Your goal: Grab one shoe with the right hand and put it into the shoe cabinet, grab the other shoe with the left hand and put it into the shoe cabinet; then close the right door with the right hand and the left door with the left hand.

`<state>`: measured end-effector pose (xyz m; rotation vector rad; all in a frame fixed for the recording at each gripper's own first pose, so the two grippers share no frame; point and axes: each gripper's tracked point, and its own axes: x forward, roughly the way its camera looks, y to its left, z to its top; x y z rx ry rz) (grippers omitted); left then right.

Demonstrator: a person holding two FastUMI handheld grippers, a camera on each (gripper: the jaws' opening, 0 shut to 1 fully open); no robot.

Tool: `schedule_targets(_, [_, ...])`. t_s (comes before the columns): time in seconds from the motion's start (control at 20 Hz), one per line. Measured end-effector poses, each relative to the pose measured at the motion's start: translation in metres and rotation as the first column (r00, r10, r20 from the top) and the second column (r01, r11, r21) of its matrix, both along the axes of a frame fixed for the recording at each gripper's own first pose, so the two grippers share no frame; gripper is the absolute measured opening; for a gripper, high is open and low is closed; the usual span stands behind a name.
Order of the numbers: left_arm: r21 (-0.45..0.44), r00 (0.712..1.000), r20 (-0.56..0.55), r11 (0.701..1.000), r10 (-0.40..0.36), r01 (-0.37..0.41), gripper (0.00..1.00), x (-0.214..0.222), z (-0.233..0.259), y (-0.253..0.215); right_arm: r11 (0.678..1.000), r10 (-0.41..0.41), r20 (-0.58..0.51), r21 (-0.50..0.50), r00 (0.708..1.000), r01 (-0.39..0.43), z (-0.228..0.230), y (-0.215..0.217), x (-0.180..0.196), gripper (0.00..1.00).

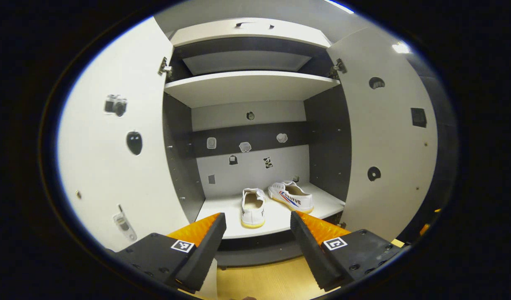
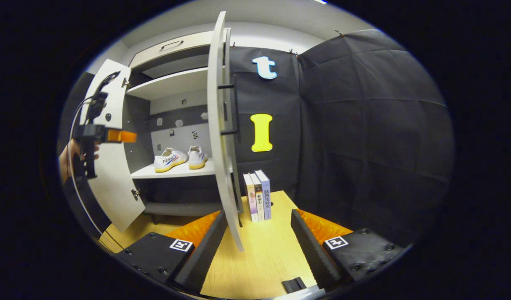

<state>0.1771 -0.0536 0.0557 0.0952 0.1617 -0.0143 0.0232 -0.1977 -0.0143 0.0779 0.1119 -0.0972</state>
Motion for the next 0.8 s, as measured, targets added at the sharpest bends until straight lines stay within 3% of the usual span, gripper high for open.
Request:
schedule_targets(0.35, [0.003,1.0,-0.006,1.0,-0.028,0.028,0.96,-0.074,-0.042,-0.002,0.996,-0.092,0.139,0.014,0.986,0.091,0.082,-0.044,0.027,0.98])
schedule_targets(0.6, [-0.075,0.999,-0.044,0.997,-0.031,0.028,0.97,-0.099,-0.065,0.001,0.996,-0.073,0.175,-0.046,0.982,0.082,0.122,-0.052,0.069,0.98])
schedule_targets(0.8, [-0.101,0.999,-0.05,0.995,0.006,-0.011,0.97,-0.114,-0.071,0.011,0.993,-0.004,0.197,-0.116,0.98,0.027,0.148,-0.038,0.105,0.98])
